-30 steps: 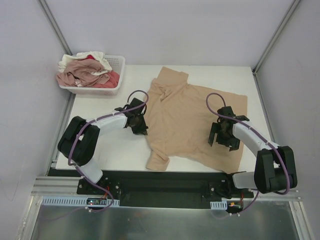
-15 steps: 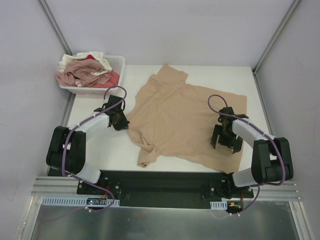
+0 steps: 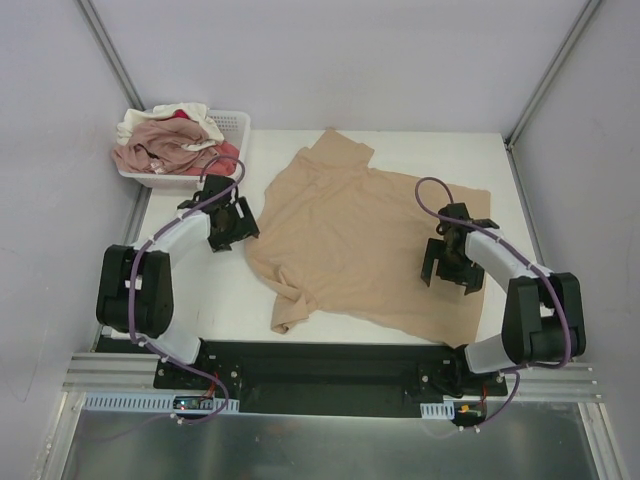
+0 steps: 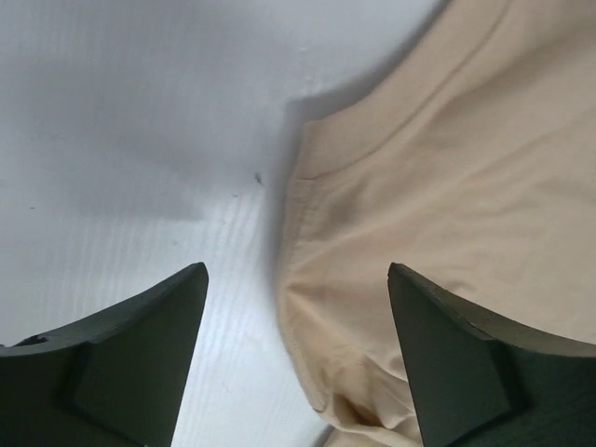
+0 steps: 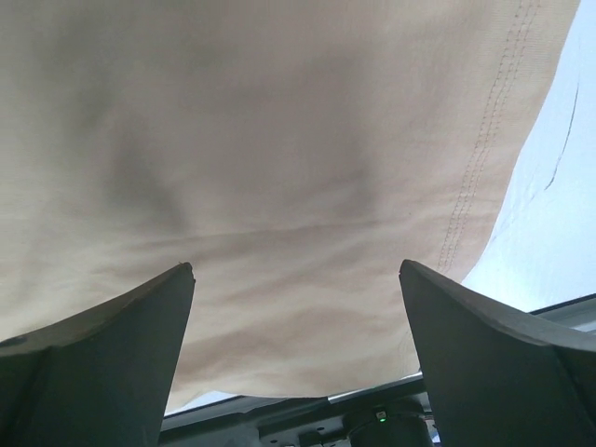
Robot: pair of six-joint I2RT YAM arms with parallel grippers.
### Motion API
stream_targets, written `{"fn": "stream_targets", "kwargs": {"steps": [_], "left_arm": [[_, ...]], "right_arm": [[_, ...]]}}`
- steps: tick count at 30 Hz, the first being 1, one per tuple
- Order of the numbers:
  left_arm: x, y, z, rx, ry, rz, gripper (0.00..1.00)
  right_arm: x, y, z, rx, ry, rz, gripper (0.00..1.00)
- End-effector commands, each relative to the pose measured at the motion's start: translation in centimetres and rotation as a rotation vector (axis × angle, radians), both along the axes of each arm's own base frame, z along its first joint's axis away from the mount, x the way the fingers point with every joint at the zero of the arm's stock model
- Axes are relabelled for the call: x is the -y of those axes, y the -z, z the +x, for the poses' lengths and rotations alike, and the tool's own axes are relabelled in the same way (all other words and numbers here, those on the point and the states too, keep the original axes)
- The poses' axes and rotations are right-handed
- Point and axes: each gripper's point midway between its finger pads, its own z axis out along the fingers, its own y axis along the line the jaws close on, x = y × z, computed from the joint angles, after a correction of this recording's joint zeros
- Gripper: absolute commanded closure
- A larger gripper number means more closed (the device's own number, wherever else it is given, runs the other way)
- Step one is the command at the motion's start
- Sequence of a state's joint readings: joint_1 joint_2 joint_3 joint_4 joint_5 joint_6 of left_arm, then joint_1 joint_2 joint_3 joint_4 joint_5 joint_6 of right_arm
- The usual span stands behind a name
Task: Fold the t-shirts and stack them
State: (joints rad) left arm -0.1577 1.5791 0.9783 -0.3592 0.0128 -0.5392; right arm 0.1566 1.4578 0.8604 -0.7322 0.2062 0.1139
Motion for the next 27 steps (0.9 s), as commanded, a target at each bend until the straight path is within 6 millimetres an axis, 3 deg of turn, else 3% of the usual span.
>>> {"fn": "stream_targets", "kwargs": {"steps": [1,2,3,5,6,8,9,12,14,16,20,24,27], "left_arm": [[3.6,-3.8,-1.5,0.075,0.100,-0.108,0.14],[5.5,-4.4,-2.7,0.090,0.154,-0.115,0.04],[6.3,-5.3,-4.0,0.121,0.176,-0.125,0.01],[8.7,-6.3,-6.1,0.146,0.239,-0.157,0.01],[10.7,-6.7,-8.2,0.156,0.307,-0.177,0.01],[12.3,-6.8,-10.0,0.143,0.332,-0.206,0.01],[13.9,-6.4,-11.9,0.119,0.390,-0.213,0.01],[15.9,-5.0,-14.9,0.039,0.426,-0.179,0.01],[15.1,-3.5,-16.0,-0.020,0.388,-0.082,0.01],[15.3,-3.5,-16.5,-0.037,0.365,-0.034,0.01],[13.2,-1.5,-16.6,-0.110,0.309,0.145,0.03],[13.2,-0.6,-16.2,-0.141,0.307,0.204,0.25],[13.2,-0.4,-15.8,-0.133,0.293,0.218,0.27]], "right_arm": [[-0.9,-2.8,1.1,0.100,-0.060,0.016,0.03],[-1.0,-3.0,1.0,0.104,-0.065,0.014,0.03],[-1.2,-3.1,0.9,0.107,-0.073,0.010,0.03],[-1.2,-3.1,0.5,0.108,-0.067,0.010,0.03],[-1.3,-3.0,0.4,0.108,-0.068,0.013,0.03],[-1.3,-2.5,-0.2,0.095,-0.062,0.014,0.03],[-1.2,-2.3,-0.4,0.090,-0.057,0.008,0.03],[-1.2,-1.6,-1.1,0.073,-0.056,0.014,0.03],[-1.2,-1.3,-1.5,0.069,-0.060,0.020,0.03],[-1.1,-1.2,-1.6,0.075,-0.064,0.020,0.03],[-1.0,-1.1,-1.7,0.075,-0.063,0.013,0.03],[-1.0,-0.7,-1.7,0.066,-0.064,0.011,0.03],[-0.8,-0.5,-1.8,0.058,-0.064,0.000,0.03]]}}
